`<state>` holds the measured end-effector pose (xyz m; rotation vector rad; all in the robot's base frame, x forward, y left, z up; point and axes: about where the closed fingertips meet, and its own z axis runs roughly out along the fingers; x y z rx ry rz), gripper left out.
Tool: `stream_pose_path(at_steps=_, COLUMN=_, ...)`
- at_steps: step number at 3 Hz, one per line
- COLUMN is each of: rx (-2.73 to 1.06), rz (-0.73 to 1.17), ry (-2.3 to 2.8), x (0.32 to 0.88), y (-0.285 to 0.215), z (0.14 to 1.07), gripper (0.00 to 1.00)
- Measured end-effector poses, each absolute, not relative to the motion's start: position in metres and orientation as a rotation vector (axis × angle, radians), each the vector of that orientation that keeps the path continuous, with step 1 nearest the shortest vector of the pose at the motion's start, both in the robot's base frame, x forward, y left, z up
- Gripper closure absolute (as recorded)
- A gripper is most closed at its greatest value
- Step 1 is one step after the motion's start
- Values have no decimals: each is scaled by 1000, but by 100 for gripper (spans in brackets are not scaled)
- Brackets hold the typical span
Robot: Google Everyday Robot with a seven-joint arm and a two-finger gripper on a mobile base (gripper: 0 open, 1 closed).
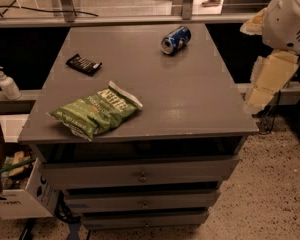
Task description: Move pepsi can near green jalapeno chip bag
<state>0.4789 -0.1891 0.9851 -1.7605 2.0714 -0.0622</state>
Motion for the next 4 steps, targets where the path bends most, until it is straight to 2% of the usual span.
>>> stream_pose_path(at_steps=1, rx=-1807, rz=-37, ry=1957, x=557, y=-160, z=941, gripper=0)
stream_pose_path(at_steps=2, rx=-1802, rz=-76, ry=1874, x=657, y=-141, z=879, gripper=0)
stream_pose_path(at_steps=3, rx=-1758, rz=-142, ry=1836, x=733, y=-133, z=845, gripper=0)
stream_pose_path(at_steps=4, rx=-1644, rz=-146, ry=1828, x=785, y=-131, z=847, gripper=0)
